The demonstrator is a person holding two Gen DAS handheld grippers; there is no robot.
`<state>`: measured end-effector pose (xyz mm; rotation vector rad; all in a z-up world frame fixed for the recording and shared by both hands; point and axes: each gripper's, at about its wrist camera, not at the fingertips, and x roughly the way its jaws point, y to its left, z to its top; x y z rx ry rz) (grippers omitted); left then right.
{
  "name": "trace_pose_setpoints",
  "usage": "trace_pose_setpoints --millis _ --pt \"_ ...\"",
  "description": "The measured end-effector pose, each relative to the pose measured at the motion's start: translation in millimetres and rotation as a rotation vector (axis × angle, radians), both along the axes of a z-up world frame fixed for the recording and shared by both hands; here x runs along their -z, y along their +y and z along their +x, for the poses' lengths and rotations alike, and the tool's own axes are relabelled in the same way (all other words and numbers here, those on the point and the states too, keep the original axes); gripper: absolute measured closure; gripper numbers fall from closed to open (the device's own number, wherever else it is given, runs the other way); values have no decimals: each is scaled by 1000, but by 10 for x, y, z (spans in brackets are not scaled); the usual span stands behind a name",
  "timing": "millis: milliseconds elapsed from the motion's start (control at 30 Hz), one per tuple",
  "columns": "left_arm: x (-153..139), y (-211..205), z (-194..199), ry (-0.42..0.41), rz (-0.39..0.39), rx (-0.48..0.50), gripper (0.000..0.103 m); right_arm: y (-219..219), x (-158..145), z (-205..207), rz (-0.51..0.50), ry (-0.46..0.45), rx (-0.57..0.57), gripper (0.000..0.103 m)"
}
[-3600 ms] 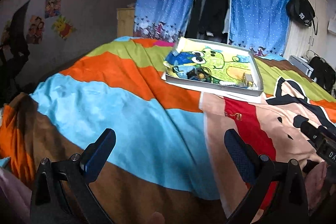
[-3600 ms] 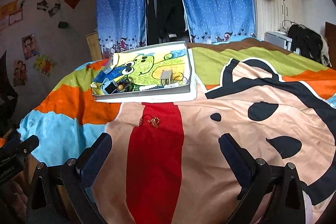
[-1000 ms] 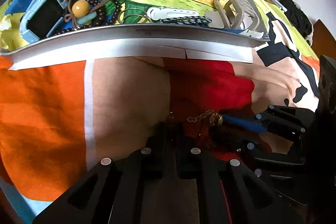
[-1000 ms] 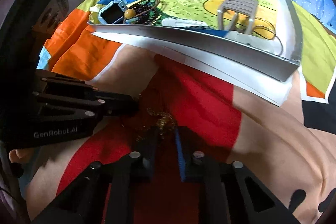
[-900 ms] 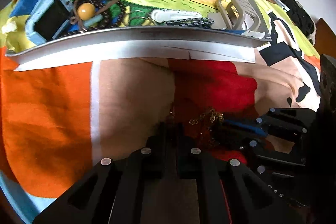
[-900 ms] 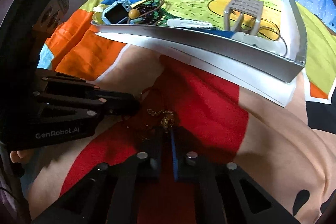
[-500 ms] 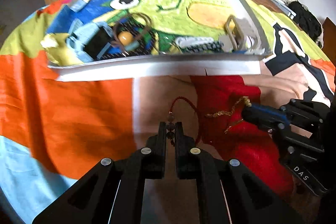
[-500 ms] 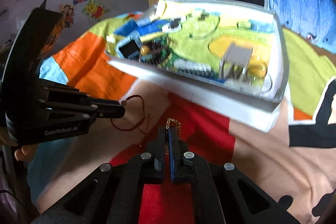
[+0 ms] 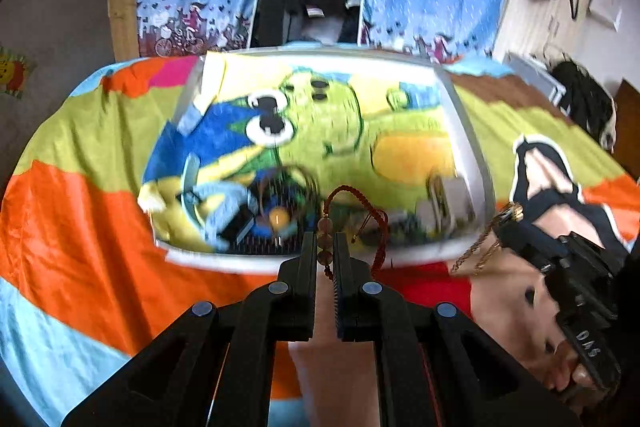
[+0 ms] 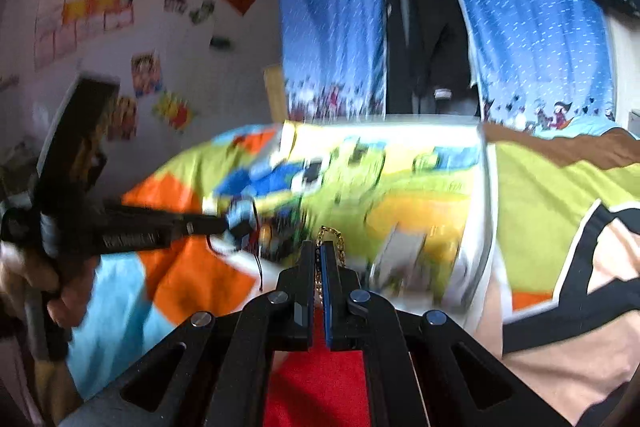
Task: Organize jewelry
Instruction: 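Carry the gold earring and red cord bracelet into the tray and open both tools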
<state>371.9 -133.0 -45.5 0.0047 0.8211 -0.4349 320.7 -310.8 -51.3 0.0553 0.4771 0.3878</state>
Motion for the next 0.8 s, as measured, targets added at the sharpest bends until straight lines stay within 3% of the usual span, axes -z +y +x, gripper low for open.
trace_pose_setpoints --millis 167,300,567,800 --pt "-81 -5 315 -17 -37 -26 98 -61 -185 282 52 -70 29 100" --pt "-16 -56 578 -9 -29 -34 98 -67 -91 630 84 -35 49 100" --pt "258 -79 855 81 -24 -28 98 70 293 889 11 66 56 100" --pt "402 -127 889 135 11 -25 97 110 410 901 -72 105 89 99"
